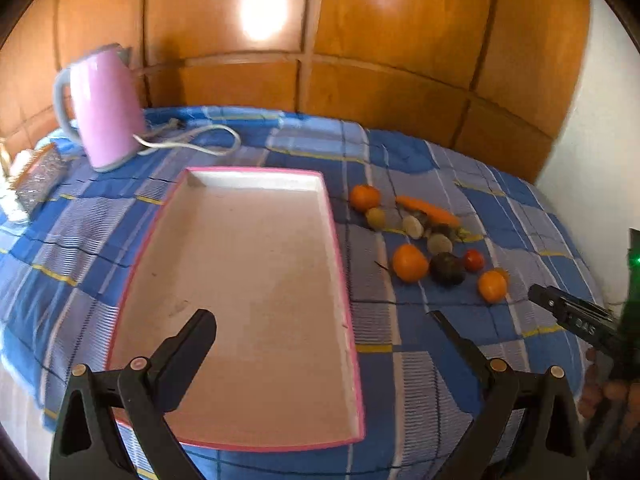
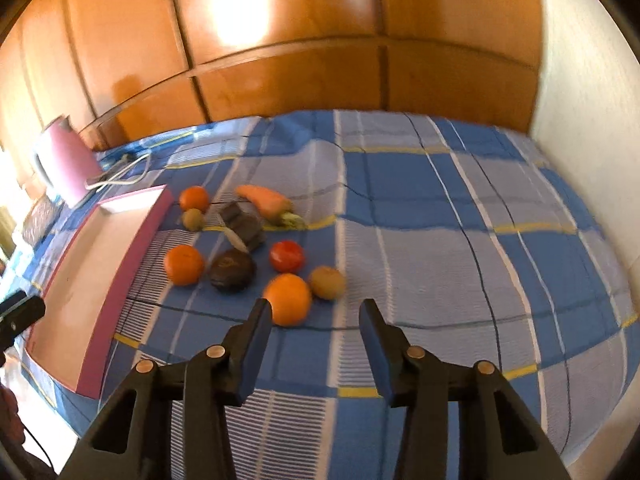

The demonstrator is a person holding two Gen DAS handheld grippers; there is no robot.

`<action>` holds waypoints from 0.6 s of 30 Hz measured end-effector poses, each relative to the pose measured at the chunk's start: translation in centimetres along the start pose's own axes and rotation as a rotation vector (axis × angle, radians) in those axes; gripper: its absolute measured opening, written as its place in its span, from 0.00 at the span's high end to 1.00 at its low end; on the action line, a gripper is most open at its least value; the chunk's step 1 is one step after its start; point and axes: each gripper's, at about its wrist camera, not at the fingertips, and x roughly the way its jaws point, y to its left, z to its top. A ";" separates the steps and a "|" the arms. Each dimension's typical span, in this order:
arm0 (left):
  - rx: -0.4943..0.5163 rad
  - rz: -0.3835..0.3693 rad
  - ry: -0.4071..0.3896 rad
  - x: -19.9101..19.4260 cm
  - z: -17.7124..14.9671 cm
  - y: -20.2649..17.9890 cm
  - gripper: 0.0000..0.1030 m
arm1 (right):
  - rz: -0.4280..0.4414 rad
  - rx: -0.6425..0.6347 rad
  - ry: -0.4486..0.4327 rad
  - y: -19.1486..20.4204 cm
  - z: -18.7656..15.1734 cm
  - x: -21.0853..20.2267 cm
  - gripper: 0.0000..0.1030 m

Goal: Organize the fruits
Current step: 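Grasp the large orange with the left tool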

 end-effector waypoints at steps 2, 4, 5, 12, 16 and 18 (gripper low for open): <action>0.038 0.008 0.016 0.5 0.2 -0.8 0.00 | -0.002 0.028 0.022 -1.0 -0.1 0.5 0.56; 0.061 -0.007 0.036 1.0 0.3 -1.4 0.00 | 0.012 0.036 0.032 -1.4 -0.1 0.9 0.56; 0.068 -0.021 0.052 1.4 0.4 -1.7 0.00 | 0.024 0.037 0.039 -1.4 -0.1 1.1 0.56; 0.145 -0.075 0.070 2.5 1.2 -4.0 0.17 | 0.026 0.047 0.029 -1.2 1.0 2.4 0.61; 0.194 -0.125 0.105 3.8 1.5 -5.6 0.36 | 0.045 0.063 0.030 -1.4 1.7 3.3 0.67; 0.198 -0.145 0.126 4.9 2.0 -6.2 0.41 | 0.045 0.059 0.032 -1.2 1.9 3.7 0.67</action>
